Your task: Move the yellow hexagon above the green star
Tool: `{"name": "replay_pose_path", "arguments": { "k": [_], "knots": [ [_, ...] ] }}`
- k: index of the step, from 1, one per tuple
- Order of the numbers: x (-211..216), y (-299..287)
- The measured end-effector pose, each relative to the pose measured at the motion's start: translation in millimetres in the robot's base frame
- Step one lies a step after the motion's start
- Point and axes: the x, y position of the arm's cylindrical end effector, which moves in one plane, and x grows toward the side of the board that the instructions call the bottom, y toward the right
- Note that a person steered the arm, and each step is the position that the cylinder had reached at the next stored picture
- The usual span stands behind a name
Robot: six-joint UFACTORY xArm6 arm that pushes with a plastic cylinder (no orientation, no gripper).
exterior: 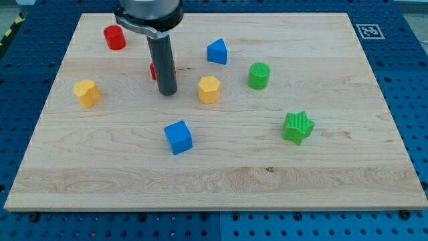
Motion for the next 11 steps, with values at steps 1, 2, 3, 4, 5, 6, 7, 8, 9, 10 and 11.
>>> {"name": "replay_pose_path", "arguments": {
  "k": [1, 2, 3, 4, 5, 6, 7, 8, 9, 10, 11],
  "knots": [
    [0, 8],
    [0, 36],
    [3, 60],
    [11, 73],
    [12, 93],
    [12, 108],
    [12, 110],
    [12, 123],
    [12, 147],
    [12, 155],
    [12, 155]
  ]
}}
